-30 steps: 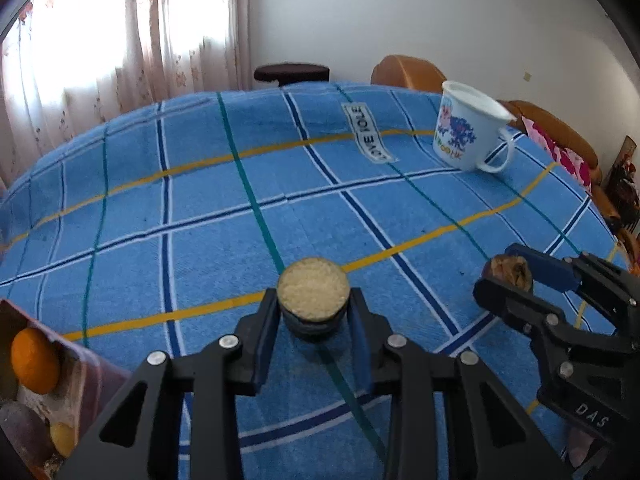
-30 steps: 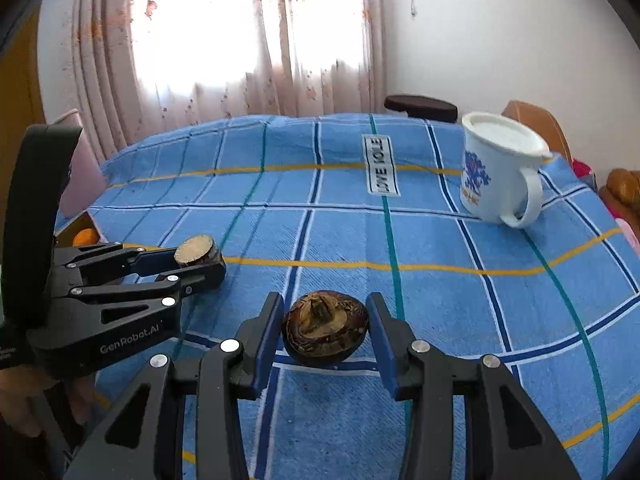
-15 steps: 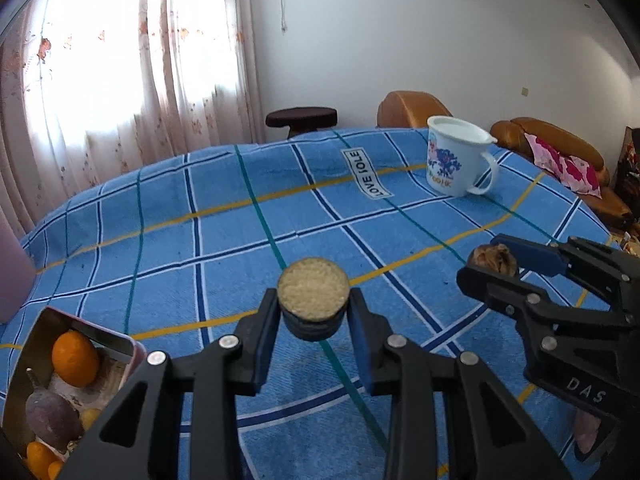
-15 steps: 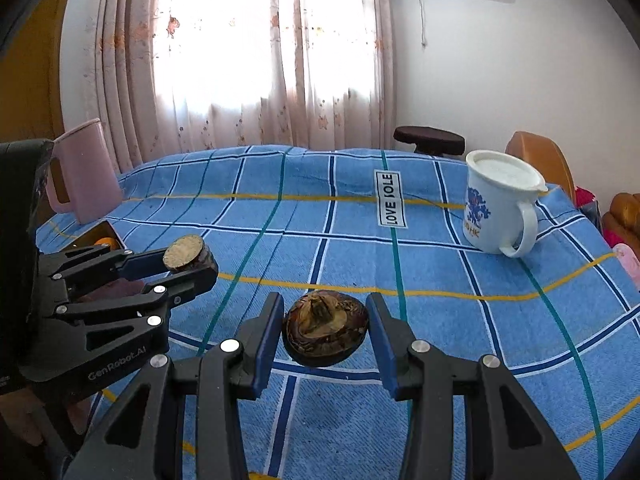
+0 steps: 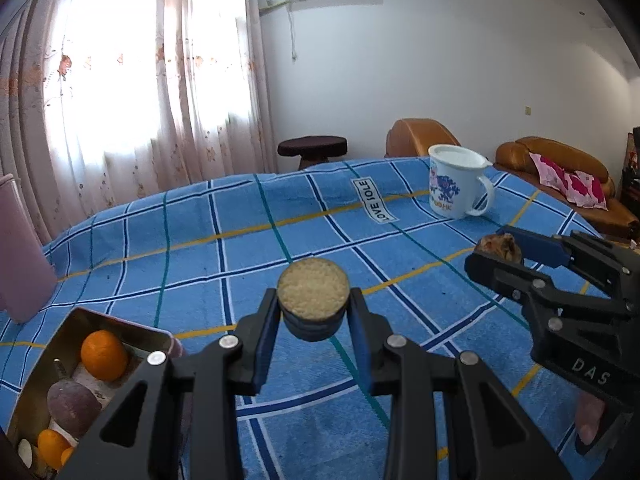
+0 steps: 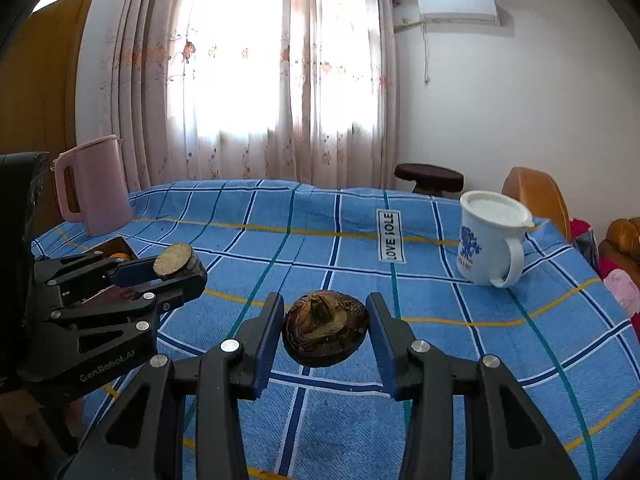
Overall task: Organize fruits
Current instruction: 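Lift and carry the can with the left tool while the right tool carries the mushroom over the tin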
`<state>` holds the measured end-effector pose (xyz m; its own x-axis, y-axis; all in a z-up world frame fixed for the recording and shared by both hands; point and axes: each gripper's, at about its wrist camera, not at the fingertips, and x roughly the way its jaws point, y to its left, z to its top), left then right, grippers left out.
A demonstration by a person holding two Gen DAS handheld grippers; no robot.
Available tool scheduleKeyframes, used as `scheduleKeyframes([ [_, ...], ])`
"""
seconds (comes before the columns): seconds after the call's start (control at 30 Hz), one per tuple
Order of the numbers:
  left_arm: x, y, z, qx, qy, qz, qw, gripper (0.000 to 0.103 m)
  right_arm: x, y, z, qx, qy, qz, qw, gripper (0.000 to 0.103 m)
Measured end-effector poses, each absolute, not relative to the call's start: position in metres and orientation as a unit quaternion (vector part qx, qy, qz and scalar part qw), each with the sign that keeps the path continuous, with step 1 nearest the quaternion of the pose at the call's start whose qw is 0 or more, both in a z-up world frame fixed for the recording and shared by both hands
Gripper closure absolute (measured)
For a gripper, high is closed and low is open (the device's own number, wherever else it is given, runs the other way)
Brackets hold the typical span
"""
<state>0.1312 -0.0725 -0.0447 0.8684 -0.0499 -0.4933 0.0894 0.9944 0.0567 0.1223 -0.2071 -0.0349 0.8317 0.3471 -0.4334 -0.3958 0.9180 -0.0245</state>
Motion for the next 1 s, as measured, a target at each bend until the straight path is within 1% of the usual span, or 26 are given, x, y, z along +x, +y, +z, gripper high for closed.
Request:
scheduleKeyframes([
  [0.6, 0.102, -0.067, -0.036, 0.043, 0.194, -0.017, 0.980, 0.067, 0.097, -0.199, -0.028, -0.063, 0.164, 0.197, 0.965, 0.059],
  [1.0, 0.090, -0.057, -0.034, 0.036, 0.186, -0.015, 0.982, 0.067, 0.090, -0.190, -0.030, -0.048, 0.176, 0.212, 0.960, 0.059],
])
